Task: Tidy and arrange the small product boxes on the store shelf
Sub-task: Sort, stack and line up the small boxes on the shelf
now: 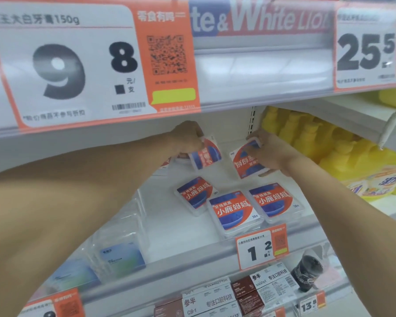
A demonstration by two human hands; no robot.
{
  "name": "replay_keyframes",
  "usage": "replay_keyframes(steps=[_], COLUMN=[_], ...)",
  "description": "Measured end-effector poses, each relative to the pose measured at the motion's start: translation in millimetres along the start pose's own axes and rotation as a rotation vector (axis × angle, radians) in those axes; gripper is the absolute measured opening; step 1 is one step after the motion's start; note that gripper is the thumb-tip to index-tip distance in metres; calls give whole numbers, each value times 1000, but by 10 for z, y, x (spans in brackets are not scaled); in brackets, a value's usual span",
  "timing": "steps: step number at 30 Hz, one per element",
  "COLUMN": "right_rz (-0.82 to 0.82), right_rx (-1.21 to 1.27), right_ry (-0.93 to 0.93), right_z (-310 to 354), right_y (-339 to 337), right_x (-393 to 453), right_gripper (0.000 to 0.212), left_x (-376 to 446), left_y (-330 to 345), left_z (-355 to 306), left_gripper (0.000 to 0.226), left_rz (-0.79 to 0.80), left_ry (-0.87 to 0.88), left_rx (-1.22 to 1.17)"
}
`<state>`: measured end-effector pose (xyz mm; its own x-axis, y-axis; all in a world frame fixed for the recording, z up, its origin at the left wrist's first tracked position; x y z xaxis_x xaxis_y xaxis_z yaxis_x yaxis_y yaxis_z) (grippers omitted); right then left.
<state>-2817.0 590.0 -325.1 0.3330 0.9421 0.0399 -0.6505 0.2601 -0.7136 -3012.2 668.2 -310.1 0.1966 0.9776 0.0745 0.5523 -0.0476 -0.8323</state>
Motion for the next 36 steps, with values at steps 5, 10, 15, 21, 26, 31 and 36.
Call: replay_keyframes(steps=[5, 10, 15, 21, 26, 31, 36], right_rz=[53, 62, 166, 273, 195, 308, 398], right_rx=[-127, 10, 3, -212, -419, -424, -397], right_ry=[-25, -54, -219, -315, -251, -168, -16], right_z=[26, 68, 175, 295, 125, -68, -92], right_y=[4, 24, 93, 217, 158, 251, 204], right_x=[17, 113, 120, 139, 196, 154, 147], right_gripper=[69, 50, 41, 47, 53, 61, 53], left_x=[-5, -32, -253, -538, -392, -460, -524], left_y=[-129, 42, 106, 393, 360, 388, 462], left_z=[32, 130, 54, 44, 32, 83, 95], left_gripper=[29, 46, 44, 41, 38, 48, 43], left_rz=[-126, 2, -14, 447, 241, 407, 470], left_ry=[158, 118, 196, -15, 65, -160, -279], left_rx=[20, 396, 452, 431, 426, 256, 6])
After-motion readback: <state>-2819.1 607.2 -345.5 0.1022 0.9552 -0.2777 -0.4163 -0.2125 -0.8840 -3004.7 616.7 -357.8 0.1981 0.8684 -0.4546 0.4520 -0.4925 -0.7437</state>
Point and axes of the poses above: each hand's wrist, its own x-axis towards the middle knuckle, its own y-axis out of the palm, z = x × y, the point moved 4 cm from there along x, towards the middle knuckle, and after that the axes turned 9 degrees about -z, right-handed, at the moved point
